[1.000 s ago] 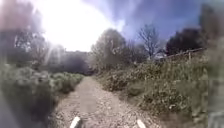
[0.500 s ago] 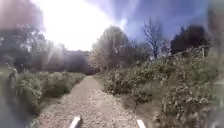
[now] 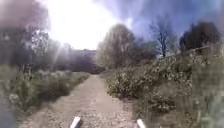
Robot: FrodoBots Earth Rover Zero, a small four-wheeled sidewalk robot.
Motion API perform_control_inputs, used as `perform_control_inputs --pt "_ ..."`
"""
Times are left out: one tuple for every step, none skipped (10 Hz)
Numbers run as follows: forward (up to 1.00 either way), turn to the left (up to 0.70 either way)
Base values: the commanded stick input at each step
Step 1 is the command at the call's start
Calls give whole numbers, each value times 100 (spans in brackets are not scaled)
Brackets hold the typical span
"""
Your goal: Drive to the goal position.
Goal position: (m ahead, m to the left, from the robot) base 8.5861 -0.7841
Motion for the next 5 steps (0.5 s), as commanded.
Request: perform_control_inputs --pt "100 0" --pt "100 0" --pt "100 0" --pt "100 0" --pt "100 0"
